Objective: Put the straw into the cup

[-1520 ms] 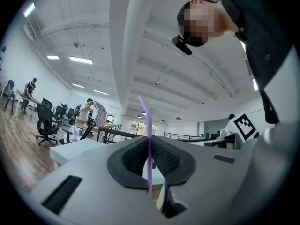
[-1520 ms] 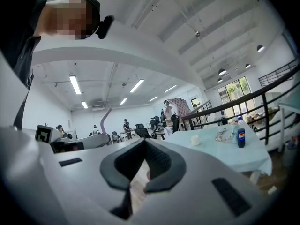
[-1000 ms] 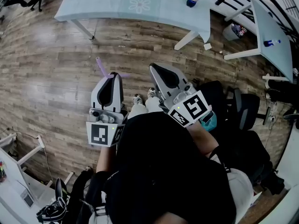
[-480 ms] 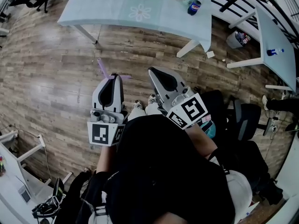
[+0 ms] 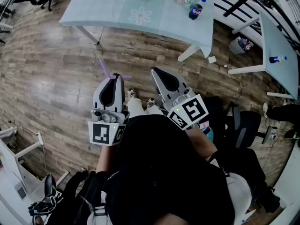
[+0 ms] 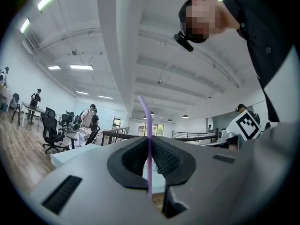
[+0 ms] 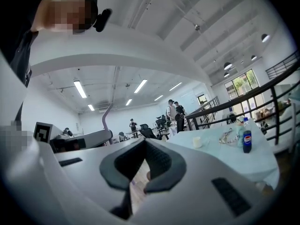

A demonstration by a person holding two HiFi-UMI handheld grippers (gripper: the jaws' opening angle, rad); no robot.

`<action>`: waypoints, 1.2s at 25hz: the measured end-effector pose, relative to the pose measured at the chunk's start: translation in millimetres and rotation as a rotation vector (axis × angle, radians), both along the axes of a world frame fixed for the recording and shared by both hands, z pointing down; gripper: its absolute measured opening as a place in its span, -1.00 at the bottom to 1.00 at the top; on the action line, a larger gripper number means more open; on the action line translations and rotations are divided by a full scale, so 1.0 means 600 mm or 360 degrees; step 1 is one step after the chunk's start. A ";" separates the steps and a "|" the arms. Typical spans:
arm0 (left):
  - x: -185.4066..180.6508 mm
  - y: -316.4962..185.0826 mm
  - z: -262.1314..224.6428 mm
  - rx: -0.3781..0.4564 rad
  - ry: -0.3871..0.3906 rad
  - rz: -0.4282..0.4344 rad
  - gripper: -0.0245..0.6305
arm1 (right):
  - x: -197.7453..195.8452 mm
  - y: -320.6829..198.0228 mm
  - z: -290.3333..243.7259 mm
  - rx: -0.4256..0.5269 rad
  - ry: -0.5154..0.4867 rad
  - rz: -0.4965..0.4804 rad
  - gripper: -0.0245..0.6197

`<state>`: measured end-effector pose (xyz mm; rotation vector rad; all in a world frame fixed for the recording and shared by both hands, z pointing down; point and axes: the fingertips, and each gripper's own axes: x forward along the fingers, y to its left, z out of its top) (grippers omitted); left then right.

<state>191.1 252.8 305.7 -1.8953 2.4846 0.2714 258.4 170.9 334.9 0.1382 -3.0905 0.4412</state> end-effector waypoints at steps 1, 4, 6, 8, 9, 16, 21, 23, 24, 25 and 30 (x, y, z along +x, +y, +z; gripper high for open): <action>-0.004 -0.004 -0.004 0.0004 0.0010 -0.0005 -0.83 | -0.001 -0.004 -0.001 0.0002 0.0003 0.0008 -0.90; -0.020 -0.013 -0.012 0.0039 0.0016 -0.0017 -0.83 | -0.006 -0.014 -0.003 0.0021 0.0002 0.0023 -0.90; -0.029 -0.017 -0.012 0.0083 0.0004 0.0001 -0.83 | -0.010 -0.020 0.000 0.0033 0.0008 0.0049 -0.90; -0.040 -0.024 -0.008 0.0111 0.0024 0.0018 -0.83 | -0.015 -0.027 0.003 0.0043 0.0017 0.0078 -0.90; -0.048 -0.029 -0.006 0.0109 0.0034 0.0027 -0.83 | -0.020 -0.030 0.004 0.0045 0.0021 0.0091 -0.90; -0.137 -0.080 -0.005 0.0117 0.0060 0.0093 -0.83 | -0.097 -0.060 0.004 0.0041 0.0054 0.0163 -0.90; -0.212 -0.117 -0.012 0.0146 0.0090 0.0151 -0.83 | -0.171 -0.087 -0.002 0.0038 0.0058 0.0213 -0.90; -0.246 -0.127 -0.011 0.0140 0.0092 0.0174 -0.83 | -0.202 -0.096 -0.003 0.0039 0.0065 0.0239 -0.90; -0.264 -0.133 -0.011 0.0137 0.0087 0.0186 -0.83 | -0.217 -0.101 -0.004 0.0039 0.0069 0.0255 -0.90; -0.281 -0.138 -0.011 0.0135 0.0081 0.0200 -0.83 | -0.232 -0.107 -0.004 0.0040 0.0072 0.0270 -0.90; -0.366 -0.158 -0.012 0.0121 0.0076 0.0257 -0.83 | -0.311 -0.124 -0.010 0.0058 0.0086 0.0325 -0.90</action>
